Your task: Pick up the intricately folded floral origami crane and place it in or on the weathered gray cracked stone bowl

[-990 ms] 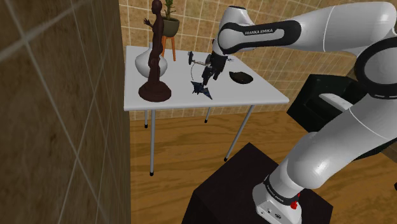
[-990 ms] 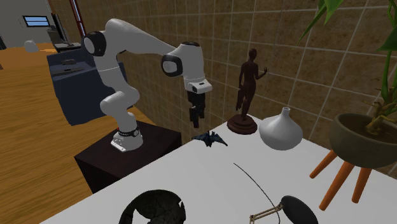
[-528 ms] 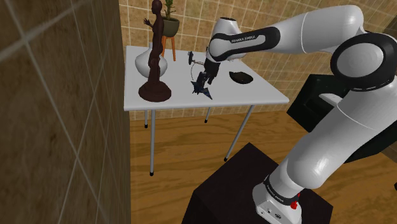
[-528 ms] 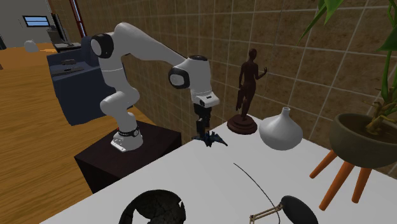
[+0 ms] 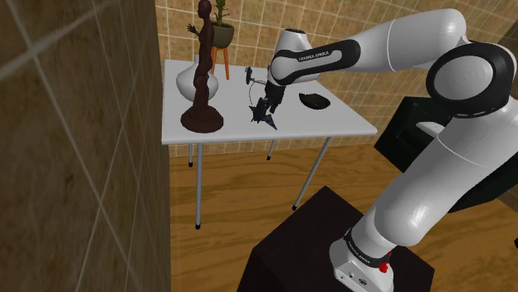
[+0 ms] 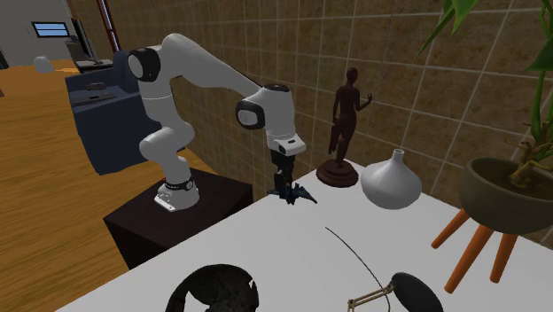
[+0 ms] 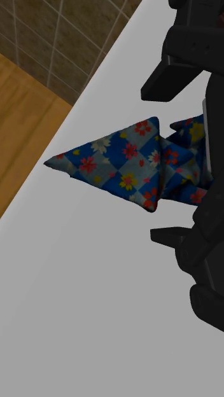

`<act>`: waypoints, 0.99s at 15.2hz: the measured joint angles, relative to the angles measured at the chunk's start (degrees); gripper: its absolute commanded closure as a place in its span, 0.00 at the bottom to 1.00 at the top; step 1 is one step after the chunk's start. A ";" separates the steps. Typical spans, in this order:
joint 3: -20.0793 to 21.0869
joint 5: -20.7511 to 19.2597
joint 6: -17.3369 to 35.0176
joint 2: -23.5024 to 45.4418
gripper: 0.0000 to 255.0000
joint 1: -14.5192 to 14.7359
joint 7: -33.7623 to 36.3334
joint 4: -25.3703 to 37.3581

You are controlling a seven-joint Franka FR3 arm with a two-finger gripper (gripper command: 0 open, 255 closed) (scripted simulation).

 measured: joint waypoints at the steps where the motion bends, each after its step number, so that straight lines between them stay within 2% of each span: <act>1: 0.00 0.00 0.01 0.01 0.00 0.00 0.00 0.00; 2: 0.00 0.00 0.01 0.01 0.00 0.00 0.00 0.00; 3: 0.00 0.00 0.01 0.01 1.00 0.00 0.00 0.00; 15: 0.00 -0.04 -0.91 -0.25 1.00 0.01 0.04 0.67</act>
